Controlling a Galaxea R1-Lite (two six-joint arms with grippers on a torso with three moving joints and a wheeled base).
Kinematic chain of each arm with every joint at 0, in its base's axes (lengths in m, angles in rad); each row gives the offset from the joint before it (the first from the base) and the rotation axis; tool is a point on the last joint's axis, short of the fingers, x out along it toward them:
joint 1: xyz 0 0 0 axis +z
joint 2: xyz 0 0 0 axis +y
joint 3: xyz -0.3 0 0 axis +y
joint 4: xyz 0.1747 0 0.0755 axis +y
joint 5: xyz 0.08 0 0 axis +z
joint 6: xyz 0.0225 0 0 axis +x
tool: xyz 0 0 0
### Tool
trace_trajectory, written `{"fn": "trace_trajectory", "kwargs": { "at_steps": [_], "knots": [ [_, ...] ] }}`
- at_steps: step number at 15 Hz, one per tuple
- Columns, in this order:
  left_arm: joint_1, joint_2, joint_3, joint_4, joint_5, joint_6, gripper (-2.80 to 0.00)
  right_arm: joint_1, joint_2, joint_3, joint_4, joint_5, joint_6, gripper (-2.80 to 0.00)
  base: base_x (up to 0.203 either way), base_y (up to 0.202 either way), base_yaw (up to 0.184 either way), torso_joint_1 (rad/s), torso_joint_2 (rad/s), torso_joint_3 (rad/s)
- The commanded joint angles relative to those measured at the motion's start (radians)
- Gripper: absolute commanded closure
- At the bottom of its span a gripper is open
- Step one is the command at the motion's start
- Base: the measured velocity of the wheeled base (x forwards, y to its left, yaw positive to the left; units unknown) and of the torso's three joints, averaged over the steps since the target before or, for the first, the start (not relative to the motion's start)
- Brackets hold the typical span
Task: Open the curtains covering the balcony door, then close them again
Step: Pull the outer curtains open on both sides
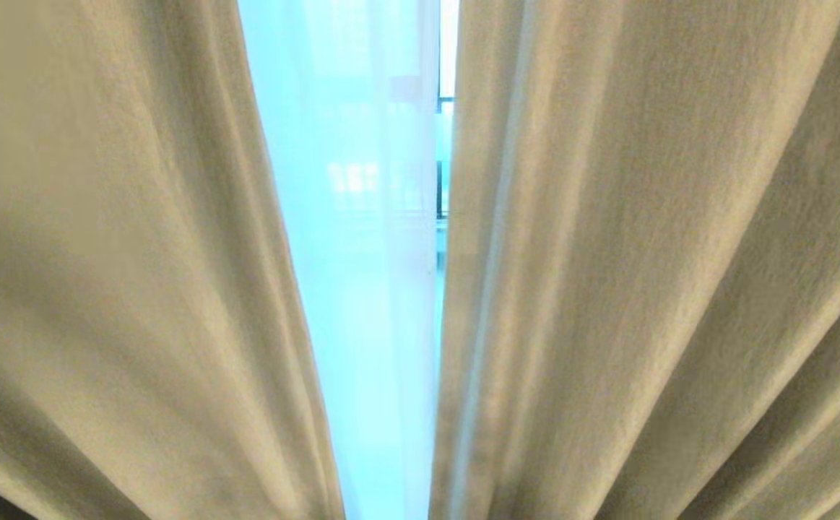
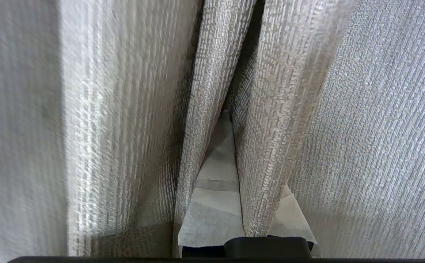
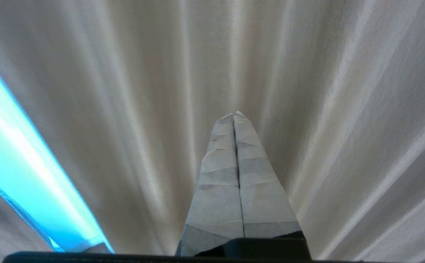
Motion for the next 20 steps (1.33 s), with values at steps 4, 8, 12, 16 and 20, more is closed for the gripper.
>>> {"fn": "trace_trajectory", "kwargs": {
  "at_steps": [4,8,12,16,20],
  "knots": [
    [-0.015,-0.038,-0.001,-0.004,-0.005,-0.002,0.00,0.000,0.002,0.000,0.000,0.000,-0.001,0.00,0.000,0.000,0.000,0.000,0.00,0.000],
    [-0.070,-0.082,0.000,-0.002,-0.006,0.001,0.00,0.000,0.002,0.000,0.000,0.000,-0.001,0.00,0.000,0.000,0.000,0.000,0.00,0.000],
    [-0.151,-0.124,0.019,-0.001,-0.001,0.005,0.00,0.000,0.002,0.000,0.000,0.000,-0.001,0.00,0.000,0.000,0.000,0.000,0.00,0.000],
    [-0.188,-0.145,0.023,0.003,0.003,0.022,0.00,0.000,0.002,0.000,0.000,0.000,-0.001,0.00,0.000,0.000,0.000,0.000,0.00,0.000],
    [-0.198,-0.168,0.058,-0.001,0.005,0.023,-2.80,0.000,0.002,0.000,0.000,0.000,-0.001,0.00,0.000,0.000,0.000,0.000,0.00,0.000]
  ]
}}
